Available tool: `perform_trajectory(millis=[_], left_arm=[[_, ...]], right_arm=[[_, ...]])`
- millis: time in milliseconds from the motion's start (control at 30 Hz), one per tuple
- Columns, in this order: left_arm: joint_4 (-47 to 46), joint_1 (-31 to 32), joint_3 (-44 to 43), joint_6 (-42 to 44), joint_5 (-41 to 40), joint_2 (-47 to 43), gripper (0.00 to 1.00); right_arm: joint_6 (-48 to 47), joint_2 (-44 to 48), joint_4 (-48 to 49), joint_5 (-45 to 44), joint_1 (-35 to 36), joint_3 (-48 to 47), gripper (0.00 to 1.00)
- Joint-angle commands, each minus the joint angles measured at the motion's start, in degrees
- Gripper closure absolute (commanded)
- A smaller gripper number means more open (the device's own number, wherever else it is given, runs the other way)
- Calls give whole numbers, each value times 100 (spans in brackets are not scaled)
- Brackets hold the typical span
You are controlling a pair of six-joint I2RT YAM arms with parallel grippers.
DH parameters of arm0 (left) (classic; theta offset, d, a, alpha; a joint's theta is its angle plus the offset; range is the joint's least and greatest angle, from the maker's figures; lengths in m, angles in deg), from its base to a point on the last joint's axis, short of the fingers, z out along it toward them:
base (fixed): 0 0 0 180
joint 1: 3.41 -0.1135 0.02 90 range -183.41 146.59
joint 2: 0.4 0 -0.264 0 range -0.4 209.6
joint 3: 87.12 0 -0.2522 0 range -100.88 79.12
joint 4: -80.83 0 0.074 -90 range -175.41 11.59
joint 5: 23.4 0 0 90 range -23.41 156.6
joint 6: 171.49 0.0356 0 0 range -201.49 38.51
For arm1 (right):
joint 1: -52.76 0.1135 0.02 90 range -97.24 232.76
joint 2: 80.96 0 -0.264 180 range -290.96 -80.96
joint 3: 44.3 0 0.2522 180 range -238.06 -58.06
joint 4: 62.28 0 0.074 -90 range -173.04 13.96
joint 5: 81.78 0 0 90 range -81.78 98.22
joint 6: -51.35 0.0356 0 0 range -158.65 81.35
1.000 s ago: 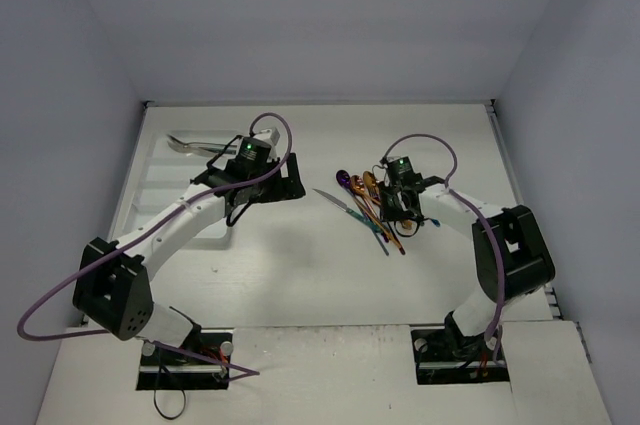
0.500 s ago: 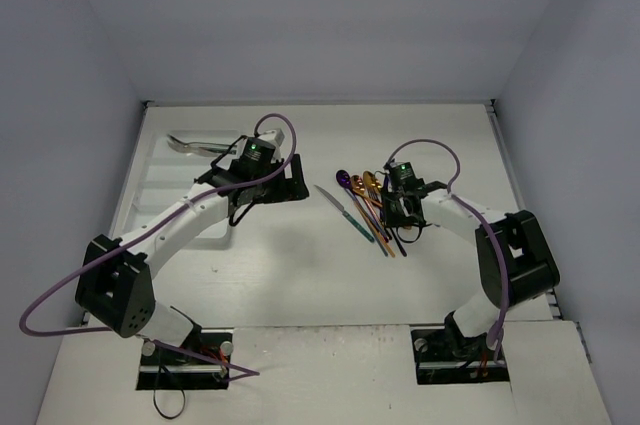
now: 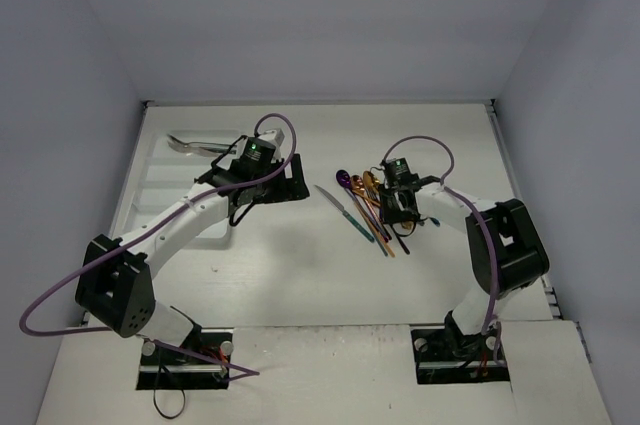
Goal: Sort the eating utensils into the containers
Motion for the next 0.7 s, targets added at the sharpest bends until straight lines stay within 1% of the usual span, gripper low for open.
perform_trajectory(millis=[0,67,133,167,300,467,667], left_arm=[[-232,37,-200,-34,23,-160,21],[-232,37,-212,-31,23,-165,21],[-232,37,-214,-31,39,-143,21],[-232,37,-222,-27,41,-139,21],[-234,37,-279,0,50,-117,21],[-258,37,-447,39,118,-52,21],[-258,29,-632,31,275,9,21]], right_arm=[[-59,-249,-22,31,48,-168,80],[-55,-297,-22,-24,56,-217,88],[-48,-291,-29,-27,57,-276,98],[-39,-286,-31,-100,53,-320,100],[4,-276,-39,-216,57,-670,100],[-64,-110,-73,-74,48,-1156,100],[-12,308,-235,693,57,-1328,100]])
